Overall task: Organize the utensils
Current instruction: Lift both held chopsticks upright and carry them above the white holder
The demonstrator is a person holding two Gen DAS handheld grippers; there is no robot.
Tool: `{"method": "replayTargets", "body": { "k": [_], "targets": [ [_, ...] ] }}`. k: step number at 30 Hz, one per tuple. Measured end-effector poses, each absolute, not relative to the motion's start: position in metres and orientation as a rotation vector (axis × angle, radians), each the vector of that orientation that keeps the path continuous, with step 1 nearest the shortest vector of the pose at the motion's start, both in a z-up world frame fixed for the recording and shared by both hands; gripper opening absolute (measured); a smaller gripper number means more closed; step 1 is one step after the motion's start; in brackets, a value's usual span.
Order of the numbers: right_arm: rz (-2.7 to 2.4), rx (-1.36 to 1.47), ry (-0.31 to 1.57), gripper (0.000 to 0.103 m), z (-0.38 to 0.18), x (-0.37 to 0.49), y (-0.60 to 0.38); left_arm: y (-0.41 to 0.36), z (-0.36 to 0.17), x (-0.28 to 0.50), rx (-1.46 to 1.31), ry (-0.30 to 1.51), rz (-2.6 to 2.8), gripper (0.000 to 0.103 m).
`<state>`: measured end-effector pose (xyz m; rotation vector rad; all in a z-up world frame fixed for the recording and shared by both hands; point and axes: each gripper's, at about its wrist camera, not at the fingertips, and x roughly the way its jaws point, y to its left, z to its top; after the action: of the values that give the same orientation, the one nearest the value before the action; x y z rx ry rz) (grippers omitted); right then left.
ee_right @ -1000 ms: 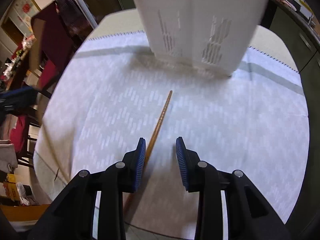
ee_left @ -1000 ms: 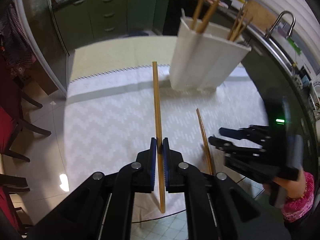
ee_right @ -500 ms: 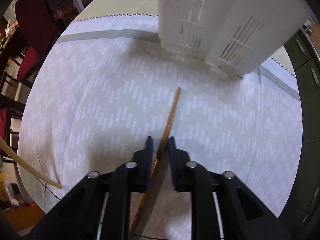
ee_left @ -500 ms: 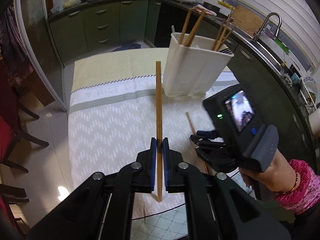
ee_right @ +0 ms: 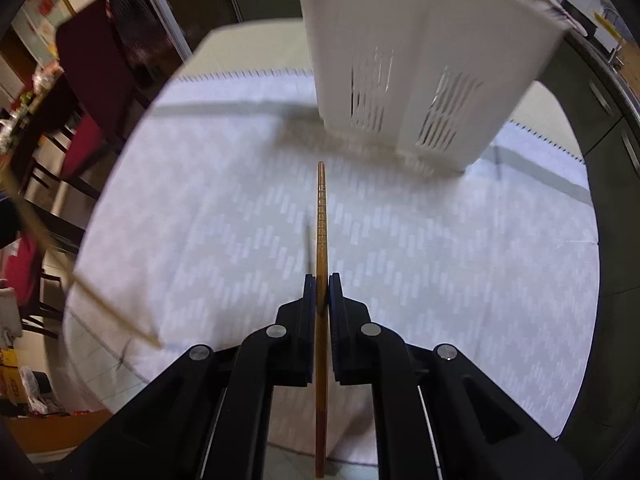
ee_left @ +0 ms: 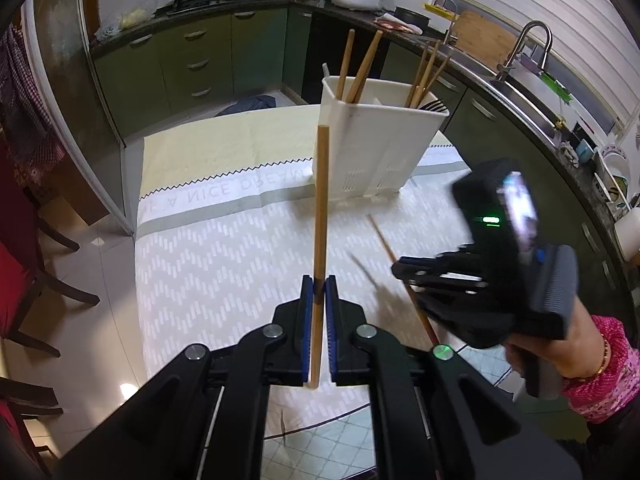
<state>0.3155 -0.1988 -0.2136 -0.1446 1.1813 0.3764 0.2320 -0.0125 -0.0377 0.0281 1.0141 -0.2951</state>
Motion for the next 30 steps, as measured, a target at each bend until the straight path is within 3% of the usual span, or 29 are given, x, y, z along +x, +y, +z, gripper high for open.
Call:
{"method": "replayTargets", "body": {
  "k": [30],
  "targets": [
    [0.518, 0.022, 0.824, 0.007, -0.087, 0.207, -0.304, -0.039, 0.005, 0.222, 0.081, 0.923, -0.334, 0.006]
  ]
}}
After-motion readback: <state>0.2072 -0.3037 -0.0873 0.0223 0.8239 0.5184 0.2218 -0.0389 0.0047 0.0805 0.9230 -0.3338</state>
